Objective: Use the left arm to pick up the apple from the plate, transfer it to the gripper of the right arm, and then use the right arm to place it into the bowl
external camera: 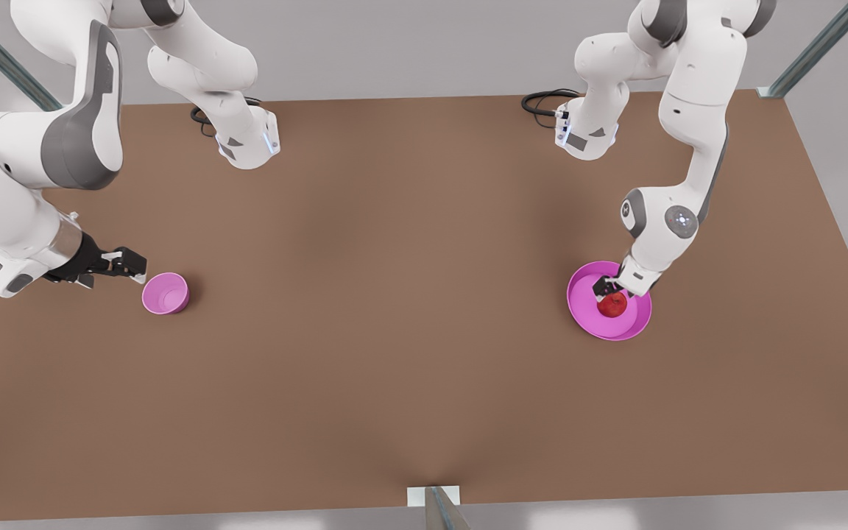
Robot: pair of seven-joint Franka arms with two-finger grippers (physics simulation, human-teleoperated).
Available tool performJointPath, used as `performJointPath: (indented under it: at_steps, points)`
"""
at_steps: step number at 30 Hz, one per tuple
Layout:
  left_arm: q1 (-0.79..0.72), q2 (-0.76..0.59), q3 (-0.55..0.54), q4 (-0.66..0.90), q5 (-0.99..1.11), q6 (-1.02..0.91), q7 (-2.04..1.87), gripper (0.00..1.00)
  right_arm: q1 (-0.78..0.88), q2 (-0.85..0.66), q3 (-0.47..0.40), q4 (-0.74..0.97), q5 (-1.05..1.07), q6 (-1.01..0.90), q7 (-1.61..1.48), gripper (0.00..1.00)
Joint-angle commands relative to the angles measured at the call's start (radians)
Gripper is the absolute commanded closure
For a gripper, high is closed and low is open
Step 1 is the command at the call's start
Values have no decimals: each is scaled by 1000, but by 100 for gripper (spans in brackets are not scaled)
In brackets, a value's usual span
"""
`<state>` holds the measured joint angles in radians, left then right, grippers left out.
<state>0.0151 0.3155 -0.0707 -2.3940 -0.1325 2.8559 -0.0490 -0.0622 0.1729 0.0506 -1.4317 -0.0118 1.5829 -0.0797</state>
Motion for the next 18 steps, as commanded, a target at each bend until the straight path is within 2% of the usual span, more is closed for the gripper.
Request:
performJointPath:
  at_steps: [1, 15, 16, 18]
  points:
    - [-1, 11, 0, 4, 2, 31, -14, 0, -1, -1, 0, 0, 1, 0, -5, 0]
    - [-3, 100, 0, 27, 5, 105, -15, 0, 4, -1, 0, 0, 1, -1, -5, 0]
    - [-3, 100, 0, 27, 5, 105, -15, 1, 4, -1, 0, 0, 1, -1, -5, 0]
    - [-3, 100, -1, 27, 5, 105, -15, 11, 4, -1, 0, 0, 1, 0, -5, 0]
